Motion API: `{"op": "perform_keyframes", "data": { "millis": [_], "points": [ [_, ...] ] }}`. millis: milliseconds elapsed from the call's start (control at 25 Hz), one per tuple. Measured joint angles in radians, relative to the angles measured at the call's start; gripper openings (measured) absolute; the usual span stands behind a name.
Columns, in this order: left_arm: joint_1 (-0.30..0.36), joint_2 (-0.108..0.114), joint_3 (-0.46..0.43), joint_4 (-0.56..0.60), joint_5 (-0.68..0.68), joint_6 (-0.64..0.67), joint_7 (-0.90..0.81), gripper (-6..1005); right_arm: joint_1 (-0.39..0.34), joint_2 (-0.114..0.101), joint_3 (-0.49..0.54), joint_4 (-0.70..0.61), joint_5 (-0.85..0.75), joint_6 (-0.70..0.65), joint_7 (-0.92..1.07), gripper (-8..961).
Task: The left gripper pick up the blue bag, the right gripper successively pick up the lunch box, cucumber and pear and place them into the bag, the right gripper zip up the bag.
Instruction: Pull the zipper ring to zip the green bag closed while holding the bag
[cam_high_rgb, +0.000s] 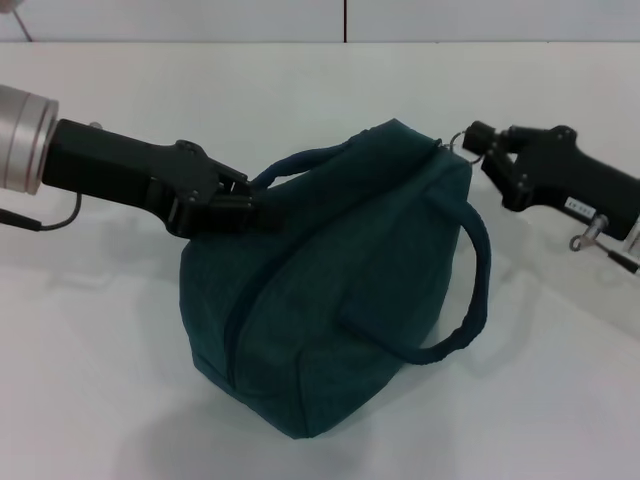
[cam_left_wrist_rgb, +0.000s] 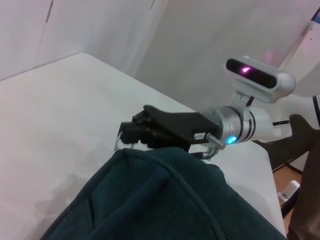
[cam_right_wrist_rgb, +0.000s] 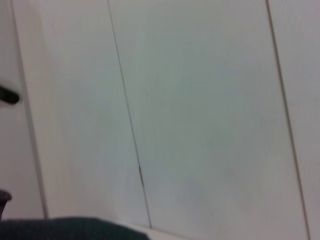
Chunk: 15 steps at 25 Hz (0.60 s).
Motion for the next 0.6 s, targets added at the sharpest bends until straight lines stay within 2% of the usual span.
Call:
{"op": "perform_keyframes", "data": {
  "millis": [320,600],
  "points": [
    [0.000,0.003,-0.010,0.000,-0.006,-0.002,-0.003,148,-0.004,-0.002,-0.095,0.001,-0.002,-0.007,0.000,18],
    [-0.003,0.008,-0.090,0.000,-0.008,-0.006,-0.010,160,-0.036,-0.002,-0.108,0.001,-0.003,-0.150,-0.001,17]
  ]
}}
